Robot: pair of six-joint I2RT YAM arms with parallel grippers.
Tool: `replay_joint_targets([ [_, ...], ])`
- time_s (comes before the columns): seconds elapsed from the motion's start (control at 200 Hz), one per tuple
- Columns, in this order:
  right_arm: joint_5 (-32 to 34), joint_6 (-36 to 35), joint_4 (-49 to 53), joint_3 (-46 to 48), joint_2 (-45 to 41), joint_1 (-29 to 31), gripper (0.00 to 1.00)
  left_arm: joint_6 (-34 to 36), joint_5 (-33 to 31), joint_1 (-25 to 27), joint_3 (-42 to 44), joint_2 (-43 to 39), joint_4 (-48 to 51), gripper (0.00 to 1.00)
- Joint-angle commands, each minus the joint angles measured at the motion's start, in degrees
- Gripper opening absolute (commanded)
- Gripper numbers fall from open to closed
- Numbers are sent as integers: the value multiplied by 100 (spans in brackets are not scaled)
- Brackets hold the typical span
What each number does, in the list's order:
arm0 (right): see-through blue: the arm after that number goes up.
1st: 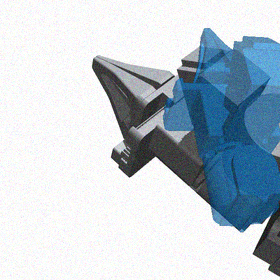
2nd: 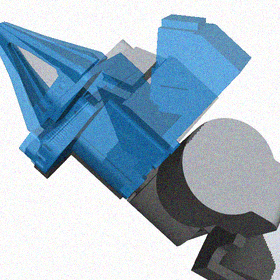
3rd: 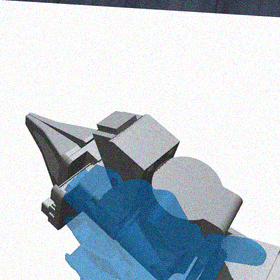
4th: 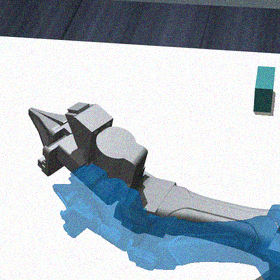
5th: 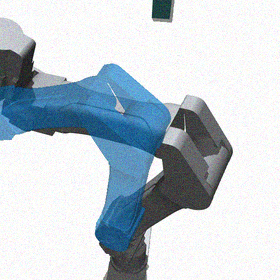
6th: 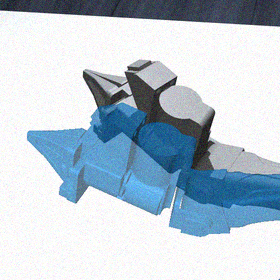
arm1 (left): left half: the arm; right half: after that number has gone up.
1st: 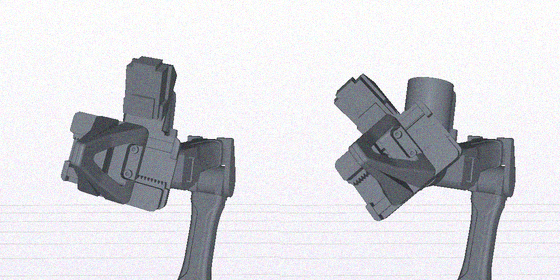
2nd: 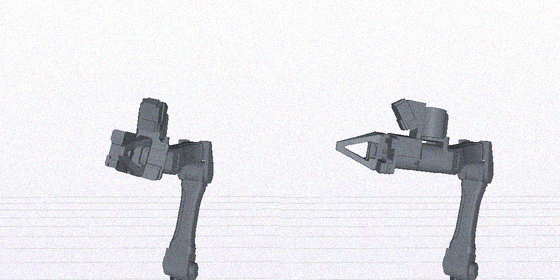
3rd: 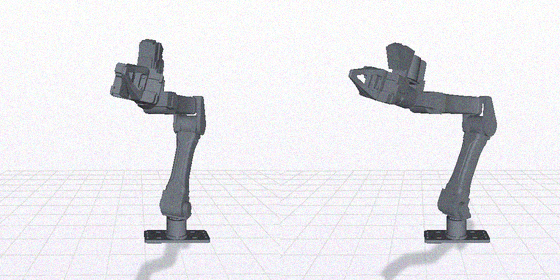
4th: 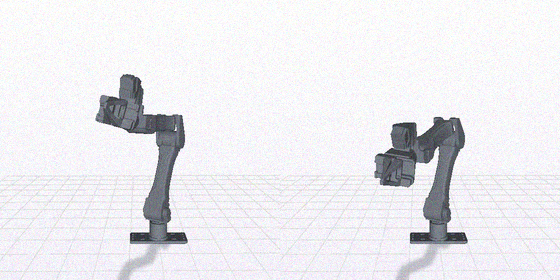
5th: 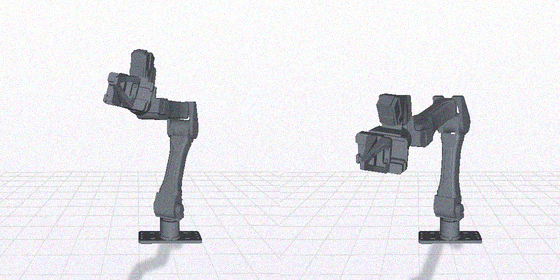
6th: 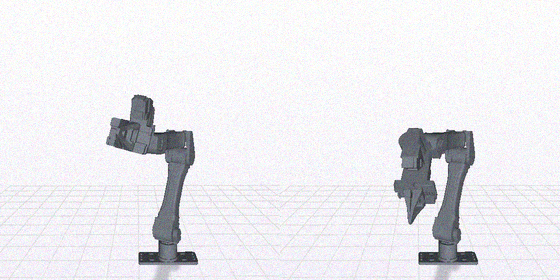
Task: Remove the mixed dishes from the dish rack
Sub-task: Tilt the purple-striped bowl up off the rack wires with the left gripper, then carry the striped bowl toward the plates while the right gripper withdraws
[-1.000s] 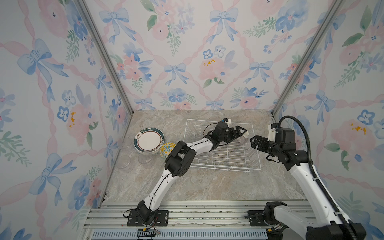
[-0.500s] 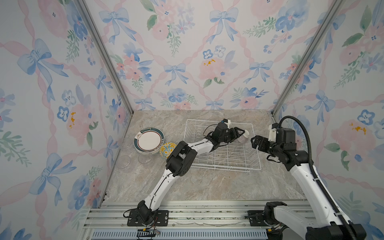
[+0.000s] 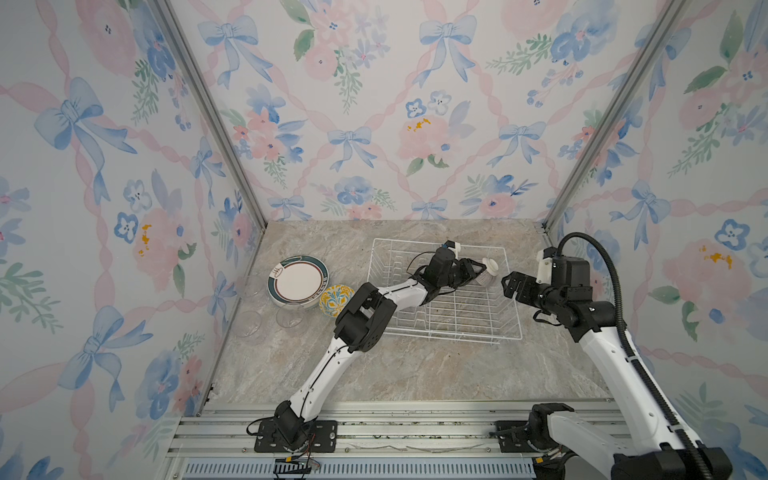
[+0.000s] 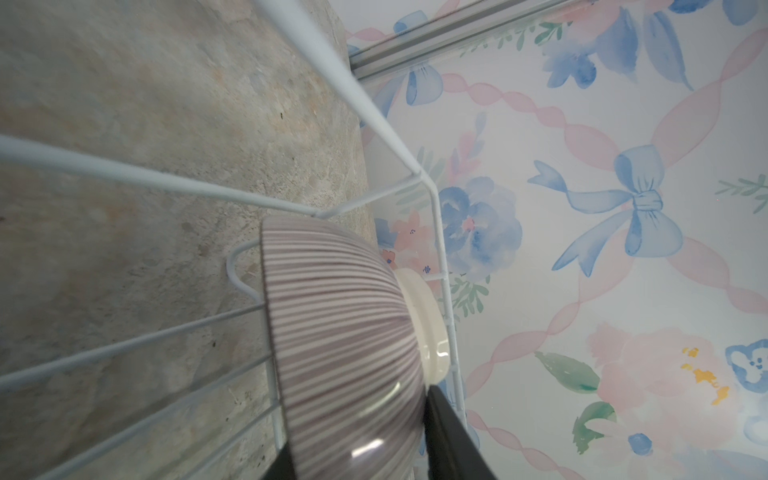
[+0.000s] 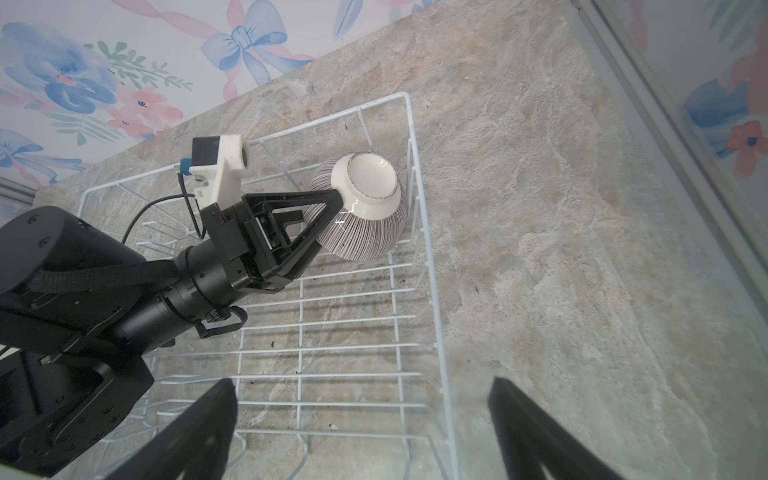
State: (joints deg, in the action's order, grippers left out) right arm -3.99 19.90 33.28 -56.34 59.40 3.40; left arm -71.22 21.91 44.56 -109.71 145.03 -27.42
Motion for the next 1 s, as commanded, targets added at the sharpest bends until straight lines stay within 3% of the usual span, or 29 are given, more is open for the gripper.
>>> replay_joint_targets([
  [0.0,91,-48,135,70,-74,-50,97,-14,13,-35,-151,122,-254,33],
  [0.285,119,-74,181,61,-133,-59,97,-11,-30,-35,-171,161,-396,26],
  [0.5,139,-83,184,61,-116,-61,97,-94,50,-79,-202,238,-405,28],
  [0.995,157,-73,182,70,-132,-59,97,-29,84,-158,-498,335,-405,10],
])
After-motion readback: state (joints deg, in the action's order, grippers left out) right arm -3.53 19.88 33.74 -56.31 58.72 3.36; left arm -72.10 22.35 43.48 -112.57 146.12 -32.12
